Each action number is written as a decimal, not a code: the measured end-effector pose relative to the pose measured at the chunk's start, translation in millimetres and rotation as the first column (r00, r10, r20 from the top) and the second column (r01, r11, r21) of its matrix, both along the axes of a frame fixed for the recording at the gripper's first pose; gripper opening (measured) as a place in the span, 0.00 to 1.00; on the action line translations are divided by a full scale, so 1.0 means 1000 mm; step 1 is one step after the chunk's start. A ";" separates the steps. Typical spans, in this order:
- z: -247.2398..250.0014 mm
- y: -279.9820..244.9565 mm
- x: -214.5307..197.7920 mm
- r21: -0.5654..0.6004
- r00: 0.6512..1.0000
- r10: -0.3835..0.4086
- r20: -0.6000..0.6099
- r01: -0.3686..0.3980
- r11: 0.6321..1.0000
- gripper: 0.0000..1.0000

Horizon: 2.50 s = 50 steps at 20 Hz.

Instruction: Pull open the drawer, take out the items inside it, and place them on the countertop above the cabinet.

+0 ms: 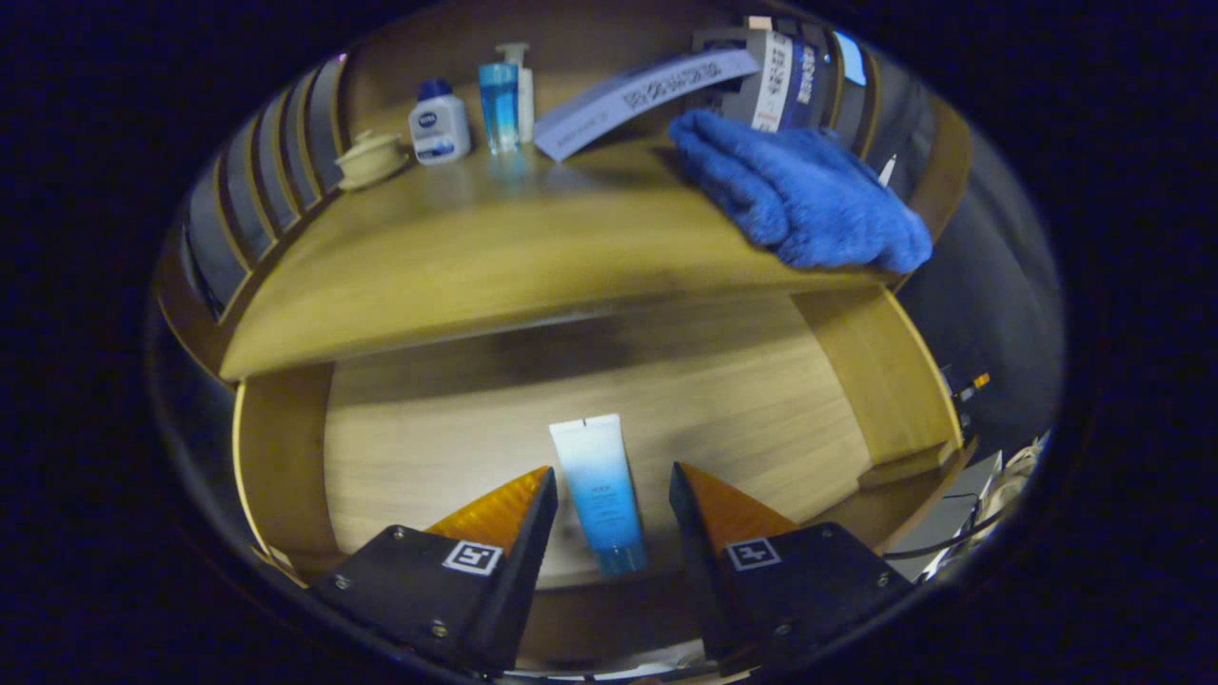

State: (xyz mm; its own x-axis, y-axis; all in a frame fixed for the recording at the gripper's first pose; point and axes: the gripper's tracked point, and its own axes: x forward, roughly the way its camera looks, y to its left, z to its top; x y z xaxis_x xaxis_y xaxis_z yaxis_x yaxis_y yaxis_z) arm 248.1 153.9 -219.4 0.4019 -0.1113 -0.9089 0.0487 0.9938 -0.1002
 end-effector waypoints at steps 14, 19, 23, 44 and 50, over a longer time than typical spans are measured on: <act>-0.034 0.008 -0.002 -0.012 0.989 -0.014 -0.145 0.013 1.000 0.42; -0.006 0.004 -0.004 -0.059 0.998 -0.026 -0.060 0.022 0.998 0.42; 0.035 0.006 -0.003 -0.077 0.999 -0.016 0.037 0.018 0.997 0.42; 0.108 0.039 0.111 -0.048 0.945 0.115 0.307 -0.106 0.993 0.41; 0.087 0.038 0.143 -0.034 0.948 0.125 0.293 -0.120 0.992 0.41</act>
State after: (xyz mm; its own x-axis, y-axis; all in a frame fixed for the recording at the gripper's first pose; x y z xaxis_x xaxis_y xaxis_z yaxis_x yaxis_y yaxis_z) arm 391.0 192.0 -132.3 0.6627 -0.0574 -0.7467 -0.0440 0.9924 -0.1153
